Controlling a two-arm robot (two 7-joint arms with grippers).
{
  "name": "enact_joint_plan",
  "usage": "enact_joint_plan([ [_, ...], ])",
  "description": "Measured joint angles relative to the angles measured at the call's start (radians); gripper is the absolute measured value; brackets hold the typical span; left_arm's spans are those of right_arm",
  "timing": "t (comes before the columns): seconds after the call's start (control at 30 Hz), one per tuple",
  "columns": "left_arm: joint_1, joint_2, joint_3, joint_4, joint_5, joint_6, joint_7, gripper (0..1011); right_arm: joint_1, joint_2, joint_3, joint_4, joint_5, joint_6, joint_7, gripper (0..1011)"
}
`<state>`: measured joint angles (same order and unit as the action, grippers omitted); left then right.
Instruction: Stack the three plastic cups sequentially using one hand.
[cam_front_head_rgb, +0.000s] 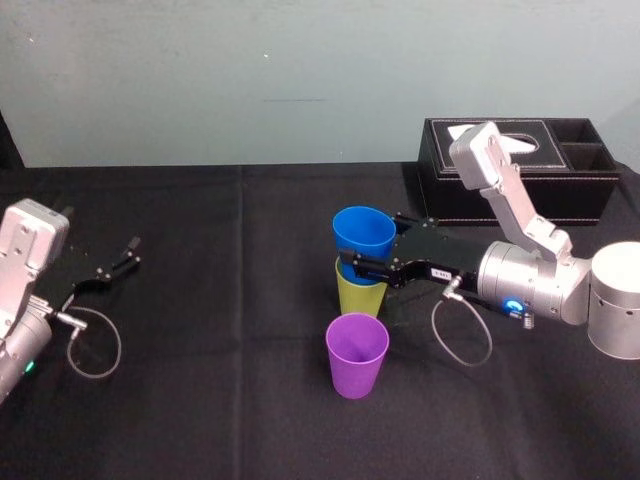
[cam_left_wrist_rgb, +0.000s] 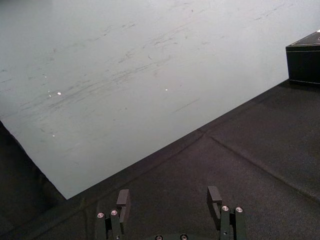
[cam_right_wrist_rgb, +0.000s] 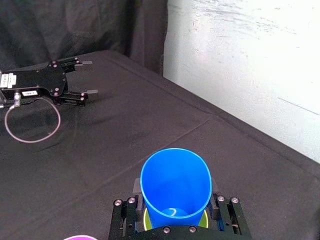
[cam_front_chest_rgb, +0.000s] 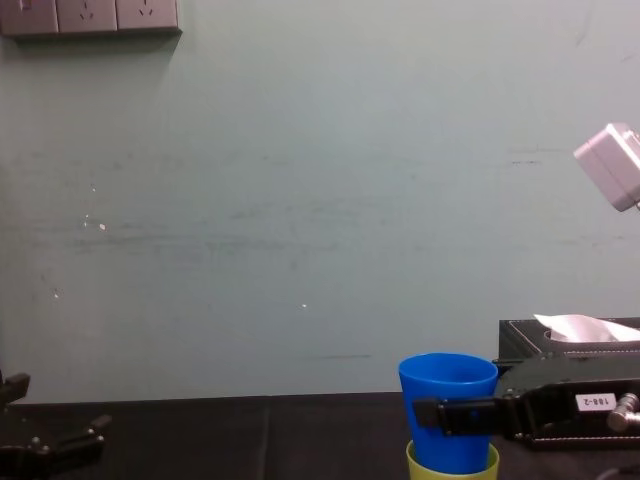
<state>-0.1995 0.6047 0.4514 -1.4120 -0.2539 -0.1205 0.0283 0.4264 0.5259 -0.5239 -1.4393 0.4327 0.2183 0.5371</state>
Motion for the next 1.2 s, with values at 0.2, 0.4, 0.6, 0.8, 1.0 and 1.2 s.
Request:
enact_joint_plan([
  [0.2, 0.0, 0.0, 0.0, 0.0, 0.0, 0.0, 0.0, 1011, 0.0, 0.001, 0.001, -0.001, 0.0, 0.001, 0.0, 736],
  [0.4, 0.0, 0.0, 0.0, 0.0, 0.0, 0.0, 0.0, 1011, 0.0, 0.001, 0.001, -0.002, 0.0, 0.001, 0.0, 893],
  [0.6, 0.0, 0.0, 0.0, 0.0, 0.0, 0.0, 0.0, 1011, 0.0, 0.002, 0.001, -0.003, 0.0, 0.001, 0.0, 1000],
  [0.8, 0.0, 0.0, 0.0, 0.0, 0.0, 0.0, 0.0, 1011, 0.0, 0.002, 0.001, -0.003, 0.001, 0.002, -0.001, 1000],
  [1.0, 0.0, 0.0, 0.0, 0.0, 0.0, 0.0, 0.0, 1011, -0.026, 0.017, 0.015, -0.034, 0.01, -0.01, -0.001, 1000],
  [1.2, 0.0, 0.0, 0.0, 0.0, 0.0, 0.0, 0.0, 1011, -0.107, 0.075, 0.061, -0.126, 0.039, -0.046, 0.0, 1000],
])
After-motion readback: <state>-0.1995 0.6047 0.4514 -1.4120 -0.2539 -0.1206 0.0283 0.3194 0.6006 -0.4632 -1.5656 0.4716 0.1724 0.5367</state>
